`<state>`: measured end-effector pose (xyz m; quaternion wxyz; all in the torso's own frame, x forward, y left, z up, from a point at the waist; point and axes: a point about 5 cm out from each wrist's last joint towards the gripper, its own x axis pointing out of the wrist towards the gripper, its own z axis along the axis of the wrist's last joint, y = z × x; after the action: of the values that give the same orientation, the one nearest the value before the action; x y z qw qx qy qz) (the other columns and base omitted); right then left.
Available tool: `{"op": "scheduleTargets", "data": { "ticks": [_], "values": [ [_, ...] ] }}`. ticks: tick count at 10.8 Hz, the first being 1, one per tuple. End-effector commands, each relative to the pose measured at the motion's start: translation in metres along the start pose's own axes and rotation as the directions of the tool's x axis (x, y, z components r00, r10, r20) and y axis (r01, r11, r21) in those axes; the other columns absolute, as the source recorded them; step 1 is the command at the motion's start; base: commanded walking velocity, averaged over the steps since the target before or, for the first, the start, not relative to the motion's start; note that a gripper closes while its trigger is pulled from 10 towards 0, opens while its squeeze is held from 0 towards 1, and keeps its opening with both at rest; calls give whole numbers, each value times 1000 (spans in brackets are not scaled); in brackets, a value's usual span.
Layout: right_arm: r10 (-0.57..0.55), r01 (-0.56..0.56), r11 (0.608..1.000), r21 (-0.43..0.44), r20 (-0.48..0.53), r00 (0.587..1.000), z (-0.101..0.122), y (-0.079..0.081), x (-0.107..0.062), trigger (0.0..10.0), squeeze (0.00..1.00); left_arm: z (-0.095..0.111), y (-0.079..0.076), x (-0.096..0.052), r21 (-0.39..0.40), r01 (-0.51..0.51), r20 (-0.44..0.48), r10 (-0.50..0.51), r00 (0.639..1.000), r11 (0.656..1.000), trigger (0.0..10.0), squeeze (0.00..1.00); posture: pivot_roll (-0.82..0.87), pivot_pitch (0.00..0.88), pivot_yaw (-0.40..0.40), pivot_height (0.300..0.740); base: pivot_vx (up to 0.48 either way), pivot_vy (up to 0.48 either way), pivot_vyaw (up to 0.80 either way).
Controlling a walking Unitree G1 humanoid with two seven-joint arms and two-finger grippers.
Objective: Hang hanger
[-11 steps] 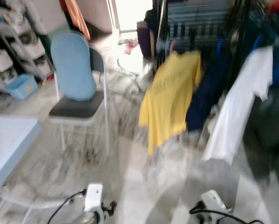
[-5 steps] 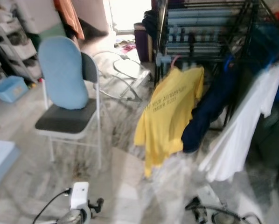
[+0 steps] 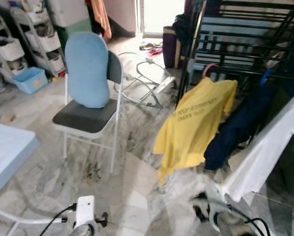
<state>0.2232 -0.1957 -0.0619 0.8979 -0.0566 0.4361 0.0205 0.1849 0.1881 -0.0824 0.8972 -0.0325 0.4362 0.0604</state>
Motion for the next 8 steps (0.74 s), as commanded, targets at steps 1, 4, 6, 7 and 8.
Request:
{"op": "scheduleTargets", "data": {
  "ticks": [1,4,6,7,8],
  "values": [
    [9,-10,999,47,24,1000,11,8,2,10000,0,5,15,0,-2,-31,20,31,999,1000,10000,0,-61,0,55,740,0,0,0],
    [1,-2,995,96,3,1000,0,11,1,10000,0,11,23,0,51,-29,20,28,999,998,10000,0,-82,0,93,740,0,0,0],
    [-20,23,994,111,-33,999,-14,5,-1,10000,0,12,21,1,69,-20,15,19,1000,997,10000,0,-92,0,104,740,0,0,0],
    [-25,29,995,92,-42,999,-16,3,-2,10000,0,12,20,1,73,-16,13,15,1000,997,10000,0,-93,0,102,740,0,0,0],
    [-25,29,995,92,-42,999,-16,3,-2,10000,0,12,20,1,73,-16,13,15,1000,997,10000,0,-93,0,102,740,0,0,0]
  ]
}}
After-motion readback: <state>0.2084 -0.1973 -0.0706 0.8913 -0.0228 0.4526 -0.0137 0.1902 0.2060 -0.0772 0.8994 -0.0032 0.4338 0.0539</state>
